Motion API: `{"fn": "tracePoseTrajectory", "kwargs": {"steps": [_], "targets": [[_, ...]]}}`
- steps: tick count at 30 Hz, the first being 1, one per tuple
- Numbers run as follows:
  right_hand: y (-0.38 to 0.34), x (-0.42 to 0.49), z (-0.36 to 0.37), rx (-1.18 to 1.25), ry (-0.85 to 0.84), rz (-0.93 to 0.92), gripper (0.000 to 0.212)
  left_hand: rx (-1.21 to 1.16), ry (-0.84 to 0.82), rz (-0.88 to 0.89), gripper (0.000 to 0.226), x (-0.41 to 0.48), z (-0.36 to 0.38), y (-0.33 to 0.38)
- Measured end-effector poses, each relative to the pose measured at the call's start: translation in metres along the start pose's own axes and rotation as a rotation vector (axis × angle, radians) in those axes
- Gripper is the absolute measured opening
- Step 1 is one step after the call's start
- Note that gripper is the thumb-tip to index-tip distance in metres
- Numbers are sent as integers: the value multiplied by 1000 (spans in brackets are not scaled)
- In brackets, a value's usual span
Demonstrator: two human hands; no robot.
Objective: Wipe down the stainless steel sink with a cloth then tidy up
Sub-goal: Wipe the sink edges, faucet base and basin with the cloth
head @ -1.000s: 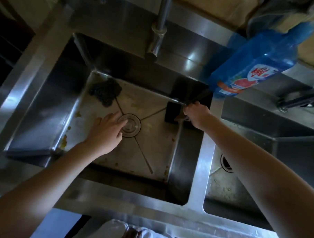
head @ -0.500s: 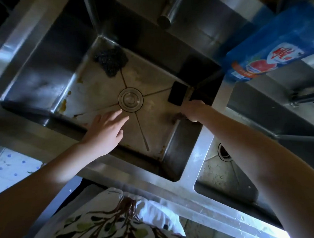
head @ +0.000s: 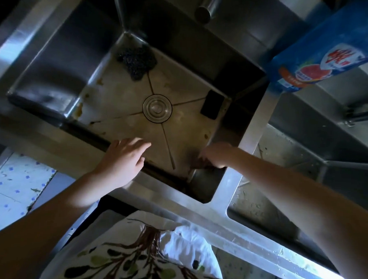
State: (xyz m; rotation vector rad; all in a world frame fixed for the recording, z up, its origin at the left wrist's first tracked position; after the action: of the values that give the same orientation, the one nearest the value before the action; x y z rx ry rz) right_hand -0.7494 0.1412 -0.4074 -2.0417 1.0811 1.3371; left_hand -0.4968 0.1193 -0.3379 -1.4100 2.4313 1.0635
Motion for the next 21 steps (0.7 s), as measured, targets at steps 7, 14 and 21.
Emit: {"fn": "tracePoseTrajectory", "kwargs": {"steps": [7,14,21], "targets": [[99,-11,-46,-66,122,393,22,20,26,-28,36,-13,2,3],[8,-8,-14,-15,0,121,35,33,52,-43,43,-27,2,8],[-31,0,4,44,13,-4,24,42,118,-27,52,-41,-5,9]]}}
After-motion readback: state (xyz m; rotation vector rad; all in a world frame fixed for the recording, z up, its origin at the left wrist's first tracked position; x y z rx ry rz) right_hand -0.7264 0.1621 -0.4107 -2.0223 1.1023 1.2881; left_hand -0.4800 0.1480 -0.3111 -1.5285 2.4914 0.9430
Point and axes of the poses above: each hand's wrist, its own x-axis towards the middle knuckle, its own z-axis out of the palm, y = z × x, the point moved 4 cm from there along x, towards the middle knuckle, and after that the axes turned 9 degrees about -x, right-handed, at the moved point
